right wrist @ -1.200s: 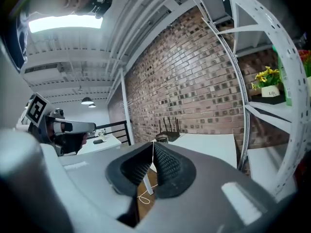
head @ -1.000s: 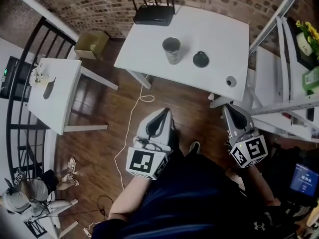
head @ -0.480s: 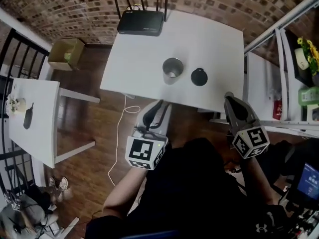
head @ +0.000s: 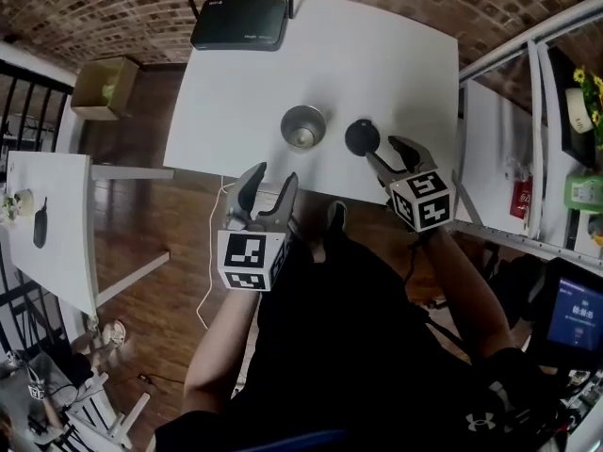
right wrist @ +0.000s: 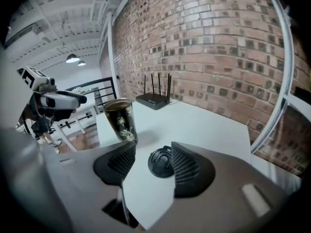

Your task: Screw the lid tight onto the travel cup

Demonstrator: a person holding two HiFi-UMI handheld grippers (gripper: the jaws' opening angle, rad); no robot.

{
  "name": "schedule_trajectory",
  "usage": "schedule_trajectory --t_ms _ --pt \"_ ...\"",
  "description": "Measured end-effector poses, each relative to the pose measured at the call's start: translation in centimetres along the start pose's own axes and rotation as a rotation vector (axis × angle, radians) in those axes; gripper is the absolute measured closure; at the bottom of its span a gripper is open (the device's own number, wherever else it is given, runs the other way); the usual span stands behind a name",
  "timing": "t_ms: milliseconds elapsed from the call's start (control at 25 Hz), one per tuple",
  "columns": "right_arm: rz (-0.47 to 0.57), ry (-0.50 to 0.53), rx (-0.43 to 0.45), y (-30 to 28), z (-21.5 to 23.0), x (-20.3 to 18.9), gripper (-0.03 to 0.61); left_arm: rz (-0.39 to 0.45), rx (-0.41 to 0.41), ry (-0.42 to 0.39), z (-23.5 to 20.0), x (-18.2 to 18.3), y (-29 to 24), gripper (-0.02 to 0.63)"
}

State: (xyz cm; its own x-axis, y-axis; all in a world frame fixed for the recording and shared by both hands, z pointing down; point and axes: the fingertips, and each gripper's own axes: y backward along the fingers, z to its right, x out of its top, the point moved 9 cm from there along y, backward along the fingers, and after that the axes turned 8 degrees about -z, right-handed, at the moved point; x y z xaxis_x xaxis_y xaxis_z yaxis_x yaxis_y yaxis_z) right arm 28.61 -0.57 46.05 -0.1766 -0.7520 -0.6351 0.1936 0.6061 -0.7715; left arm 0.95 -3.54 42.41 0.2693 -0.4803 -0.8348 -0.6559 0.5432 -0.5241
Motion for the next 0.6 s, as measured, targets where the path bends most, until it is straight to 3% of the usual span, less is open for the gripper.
schedule_trajectory --t_ms 120,360,600 --pt "-0.096 0.025 0.013 -4.2 1.5 -0.7 0.305 -0.022 0.019 -0.018 -0.1 -0.1 -1.4 0.388" --pt "-0.262 0.092 0.014 -9.3 2.6 -1.9 0.285 -0.032 0.013 0.005 0.3 -0.2 -2.8 0.386" --pt "-0.327 0.103 0.002 -10.3 2.6 -2.0 0.264 -0.032 0.001 0.043 0.0 -0.6 -3.3 0.387"
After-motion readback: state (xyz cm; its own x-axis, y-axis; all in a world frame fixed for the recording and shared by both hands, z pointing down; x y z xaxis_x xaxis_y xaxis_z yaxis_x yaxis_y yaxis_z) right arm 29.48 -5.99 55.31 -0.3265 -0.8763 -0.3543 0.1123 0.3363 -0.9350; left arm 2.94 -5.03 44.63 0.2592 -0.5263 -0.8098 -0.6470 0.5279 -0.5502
